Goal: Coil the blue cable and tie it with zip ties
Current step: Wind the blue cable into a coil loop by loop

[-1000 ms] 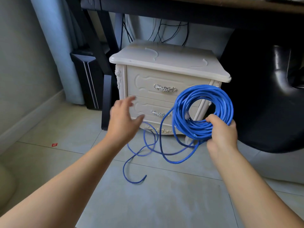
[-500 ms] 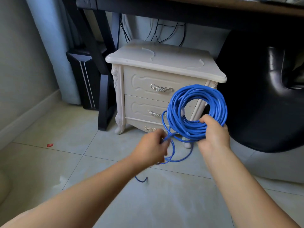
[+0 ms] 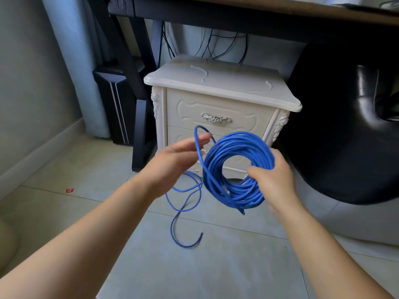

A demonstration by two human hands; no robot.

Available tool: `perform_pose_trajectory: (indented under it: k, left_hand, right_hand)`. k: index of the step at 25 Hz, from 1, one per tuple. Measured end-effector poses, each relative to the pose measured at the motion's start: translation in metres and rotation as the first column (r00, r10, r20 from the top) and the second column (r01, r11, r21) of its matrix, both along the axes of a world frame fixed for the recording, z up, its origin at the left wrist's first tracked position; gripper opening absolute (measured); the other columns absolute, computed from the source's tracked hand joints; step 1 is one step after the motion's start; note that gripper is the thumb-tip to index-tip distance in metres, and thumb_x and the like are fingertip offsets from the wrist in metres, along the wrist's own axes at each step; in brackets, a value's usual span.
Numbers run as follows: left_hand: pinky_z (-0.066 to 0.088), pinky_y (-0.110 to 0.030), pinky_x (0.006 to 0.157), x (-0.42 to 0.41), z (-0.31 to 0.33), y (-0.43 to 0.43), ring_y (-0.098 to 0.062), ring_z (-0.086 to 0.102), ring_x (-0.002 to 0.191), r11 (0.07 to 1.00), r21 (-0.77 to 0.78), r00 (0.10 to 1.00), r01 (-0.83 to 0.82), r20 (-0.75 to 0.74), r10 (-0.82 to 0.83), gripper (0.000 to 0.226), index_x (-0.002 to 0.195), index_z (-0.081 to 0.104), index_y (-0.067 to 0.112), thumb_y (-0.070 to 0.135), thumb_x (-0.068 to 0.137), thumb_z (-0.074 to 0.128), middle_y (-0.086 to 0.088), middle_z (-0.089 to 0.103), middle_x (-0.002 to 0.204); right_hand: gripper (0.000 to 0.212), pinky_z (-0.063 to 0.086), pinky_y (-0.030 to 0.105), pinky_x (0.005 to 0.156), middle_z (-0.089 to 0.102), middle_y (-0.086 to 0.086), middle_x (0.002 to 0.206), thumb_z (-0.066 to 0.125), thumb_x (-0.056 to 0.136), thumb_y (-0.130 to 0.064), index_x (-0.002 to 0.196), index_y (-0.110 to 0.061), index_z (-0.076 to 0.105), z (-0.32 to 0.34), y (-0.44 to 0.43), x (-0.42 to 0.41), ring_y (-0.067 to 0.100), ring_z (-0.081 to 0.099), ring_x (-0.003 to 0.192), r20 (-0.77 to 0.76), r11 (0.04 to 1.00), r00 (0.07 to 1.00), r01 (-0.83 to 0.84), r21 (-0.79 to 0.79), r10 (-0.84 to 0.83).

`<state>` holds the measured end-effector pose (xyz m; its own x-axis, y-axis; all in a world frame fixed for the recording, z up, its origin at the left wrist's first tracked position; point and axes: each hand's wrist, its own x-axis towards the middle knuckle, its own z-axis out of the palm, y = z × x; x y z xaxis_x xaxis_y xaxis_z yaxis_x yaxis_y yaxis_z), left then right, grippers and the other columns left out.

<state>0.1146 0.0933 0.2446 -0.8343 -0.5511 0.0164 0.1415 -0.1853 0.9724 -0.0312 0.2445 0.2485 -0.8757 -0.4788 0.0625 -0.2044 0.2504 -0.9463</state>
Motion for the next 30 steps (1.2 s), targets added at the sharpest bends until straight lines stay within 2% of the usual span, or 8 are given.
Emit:
perform_pose_trajectory:
  k: [5, 9, 14, 19, 22, 24, 27, 30]
  left_hand:
    - [0.044, -0.025, 0.105, 0.004, -0.005, 0.001, 0.002, 0.056, 0.118, 0.794, -0.579, 0.96, 0.186, 0.28, -0.02, 0.089, 0.144, 0.038, 0.05, 0.03, 0.071, 0.085, 0.015, 0.054, 0.133]
    - [0.055, -0.021, 0.075, 0.007, -0.004, -0.005, -0.008, 0.067, 0.081, 0.782, -0.583, 0.905, 0.221, 0.421, 0.059, 0.074, 0.131, 0.05, 0.043, 0.005, 0.072, 0.074, 0.008, 0.07, 0.097]
    - [0.053, -0.027, 0.066, 0.007, -0.007, -0.009, -0.016, 0.063, 0.07, 0.76, -0.62, 0.884, 0.196, 0.447, 0.137, 0.055, 0.111, 0.06, 0.033, 0.003, 0.066, 0.067, 0.002, 0.069, 0.084]
    - [0.054, -0.036, 0.067, 0.016, 0.0, -0.02, -0.024, 0.064, 0.076, 0.749, -0.64, 0.908, 0.172, 0.398, 0.132, 0.057, 0.108, 0.058, 0.038, -0.002, 0.067, 0.065, 0.004, 0.067, 0.086]
    - [0.052, -0.03, 0.066, 0.018, 0.002, -0.021, -0.019, 0.064, 0.075, 0.753, -0.638, 0.919, 0.16, 0.374, 0.122, 0.059, 0.111, 0.059, 0.035, -0.005, 0.068, 0.065, 0.005, 0.067, 0.089]
    - [0.051, -0.026, 0.065, 0.018, 0.003, -0.019, -0.013, 0.063, 0.073, 0.76, -0.626, 0.92, 0.175, 0.379, 0.1, 0.06, 0.111, 0.059, 0.036, -0.005, 0.067, 0.066, 0.008, 0.067, 0.088]
    - [0.051, -0.025, 0.066, 0.015, 0.004, -0.018, -0.01, 0.062, 0.073, 0.816, -0.563, 0.939, 0.133, 0.335, 0.078, 0.06, 0.11, 0.062, 0.035, -0.002, 0.063, 0.066, 0.008, 0.068, 0.088]
    - [0.048, -0.025, 0.065, 0.014, 0.005, -0.017, -0.012, 0.06, 0.071, 0.895, -0.443, 0.965, 0.051, 0.251, 0.07, 0.061, 0.11, 0.064, 0.032, 0.0, 0.059, 0.064, 0.002, 0.066, 0.086]
  right_hand:
    - [0.043, 0.055, 0.026, 0.069, 0.07, -0.009, 0.085, 0.072, 0.071, -0.006, 0.102, -0.034, 0.06, -0.006, -0.011, 0.021, 0.01, 0.067, 0.079, -0.044, 0.94, 0.953, -0.286, 0.185, 0.299]
    - [0.048, 0.06, 0.036, 0.076, 0.071, -0.009, 0.093, 0.078, 0.074, -0.013, 0.113, -0.033, 0.059, -0.008, -0.011, 0.028, 0.007, 0.069, 0.079, 0.117, 0.881, 0.902, -0.432, 0.195, 0.416]
    - [0.113, 0.041, 0.032, 0.103, 0.056, -0.028, 0.118, 0.076, 0.049, -0.077, 0.145, -0.052, 0.021, 0.006, -0.008, 0.025, 0.004, 0.056, 0.115, 0.309, 0.686, 0.729, -0.682, 0.252, 0.611]
    - [0.03, 0.05, 0.044, 0.093, 0.064, 0.02, 0.113, 0.053, 0.097, -0.032, 0.123, -0.017, 0.056, 0.011, -0.008, -0.011, 0.03, 0.067, 0.1, 0.508, 0.997, 0.858, -0.06, -0.046, 0.075]
    - [0.015, 0.05, 0.023, 0.069, 0.063, 0.002, 0.098, 0.05, 0.095, -0.019, 0.105, -0.022, 0.06, 0.012, -0.005, -0.017, 0.008, 0.066, 0.081, 0.13, 0.983, 0.981, 0.158, -0.095, -0.145]
    - [0.016, 0.048, 0.022, 0.082, 0.065, -0.007, 0.11, 0.057, 0.096, -0.032, 0.111, -0.029, 0.059, 0.011, -0.011, -0.003, 0.003, 0.064, 0.096, -0.004, 0.987, 0.997, -0.082, -0.14, 0.082]
    - [0.056, 0.044, 0.014, 0.093, 0.064, -0.016, 0.118, 0.059, 0.076, -0.062, 0.126, -0.036, 0.054, 0.005, -0.016, 0.025, -0.007, 0.059, 0.109, 0.112, 0.858, 0.851, -0.512, -0.044, 0.513]
    - [0.055, 0.05, 0.024, 0.092, 0.07, -0.017, 0.11, 0.069, 0.069, -0.057, 0.12, -0.039, 0.057, -0.008, -0.017, 0.037, 0.001, 0.066, 0.103, 0.158, 0.863, 0.85, -0.485, -0.137, 0.503]
